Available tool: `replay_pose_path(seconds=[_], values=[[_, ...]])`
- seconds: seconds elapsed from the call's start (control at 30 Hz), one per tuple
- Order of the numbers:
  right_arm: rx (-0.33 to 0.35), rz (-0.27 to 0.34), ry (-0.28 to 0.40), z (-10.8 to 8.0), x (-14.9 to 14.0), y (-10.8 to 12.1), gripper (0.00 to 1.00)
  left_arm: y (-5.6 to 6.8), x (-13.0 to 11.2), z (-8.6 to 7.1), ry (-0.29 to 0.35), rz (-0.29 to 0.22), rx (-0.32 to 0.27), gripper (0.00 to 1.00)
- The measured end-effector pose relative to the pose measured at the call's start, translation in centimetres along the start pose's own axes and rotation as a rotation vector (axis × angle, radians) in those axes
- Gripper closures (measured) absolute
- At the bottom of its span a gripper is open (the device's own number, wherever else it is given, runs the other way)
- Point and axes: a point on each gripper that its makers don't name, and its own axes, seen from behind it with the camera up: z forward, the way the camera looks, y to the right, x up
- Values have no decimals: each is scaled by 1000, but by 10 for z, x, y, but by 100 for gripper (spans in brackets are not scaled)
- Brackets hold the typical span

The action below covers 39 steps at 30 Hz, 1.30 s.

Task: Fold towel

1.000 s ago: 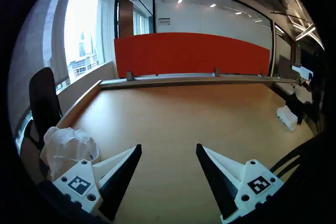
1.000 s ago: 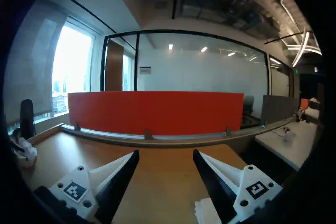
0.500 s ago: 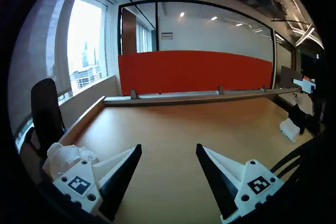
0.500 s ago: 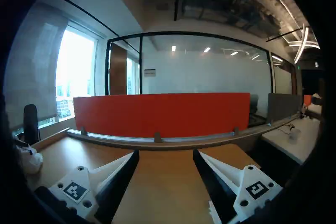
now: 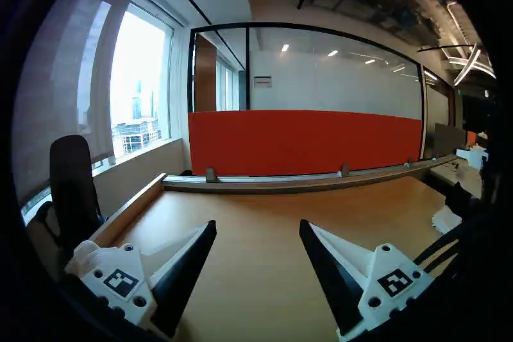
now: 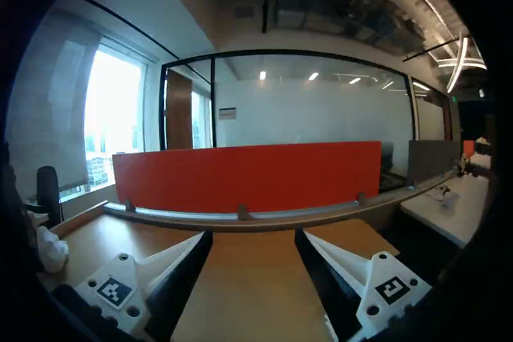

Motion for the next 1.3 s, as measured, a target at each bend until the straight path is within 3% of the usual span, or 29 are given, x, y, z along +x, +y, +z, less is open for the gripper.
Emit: replay_pose_path(seconds=[0.47, 0.8, 1.3], values=[[-20, -27, 4, -6, 9, -2, 1, -1, 17, 10, 61, -29, -11, 4], [-18, -23, 11, -12, 12, -10, 1, 3, 6, 16, 88, -40, -27, 4], [-24, -25, 57, -27, 17, -27, 1, 1, -12, 28, 157, 12, -14, 4]])
